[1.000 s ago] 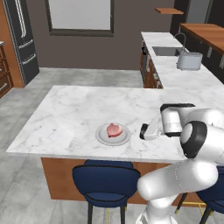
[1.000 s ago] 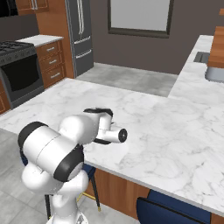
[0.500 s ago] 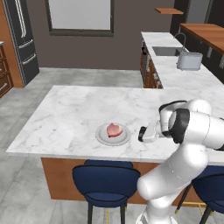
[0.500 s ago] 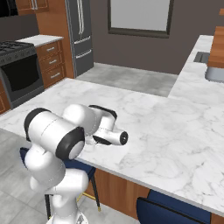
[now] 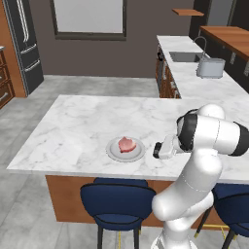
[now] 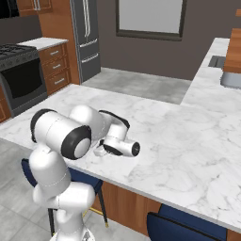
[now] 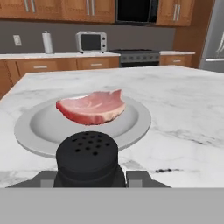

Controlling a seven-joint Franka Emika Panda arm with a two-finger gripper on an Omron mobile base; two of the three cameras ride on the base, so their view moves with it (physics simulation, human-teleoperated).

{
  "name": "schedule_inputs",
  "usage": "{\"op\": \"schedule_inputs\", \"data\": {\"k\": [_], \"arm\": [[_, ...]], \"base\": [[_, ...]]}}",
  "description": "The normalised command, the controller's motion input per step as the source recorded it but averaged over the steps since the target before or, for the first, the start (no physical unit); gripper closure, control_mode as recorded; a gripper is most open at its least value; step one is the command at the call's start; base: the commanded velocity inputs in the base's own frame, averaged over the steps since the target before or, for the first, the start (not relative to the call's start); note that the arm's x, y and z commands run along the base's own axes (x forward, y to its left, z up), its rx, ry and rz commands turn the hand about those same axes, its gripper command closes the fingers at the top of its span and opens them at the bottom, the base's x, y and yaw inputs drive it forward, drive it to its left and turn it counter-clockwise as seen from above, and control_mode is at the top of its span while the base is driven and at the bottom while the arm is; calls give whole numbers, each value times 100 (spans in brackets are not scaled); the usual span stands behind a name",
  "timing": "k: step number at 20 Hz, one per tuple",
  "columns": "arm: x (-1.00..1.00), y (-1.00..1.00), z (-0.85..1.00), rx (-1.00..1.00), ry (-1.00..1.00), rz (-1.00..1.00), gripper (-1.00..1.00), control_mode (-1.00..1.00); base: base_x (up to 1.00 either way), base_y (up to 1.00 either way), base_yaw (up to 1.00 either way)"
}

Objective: Retrieve the shaker from the cabinet and place it next the steak on a plate on the dining table.

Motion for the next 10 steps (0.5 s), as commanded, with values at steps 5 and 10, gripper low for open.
{"op": "schedule_inputs", "data": {"k": [5,10], "arm": [[8,3,-22,0,0,2,-100,-100],[-7,8,-9,-2,-2,4,-100,-100]], "base": [[0,0,0],[0,0,0]]}}
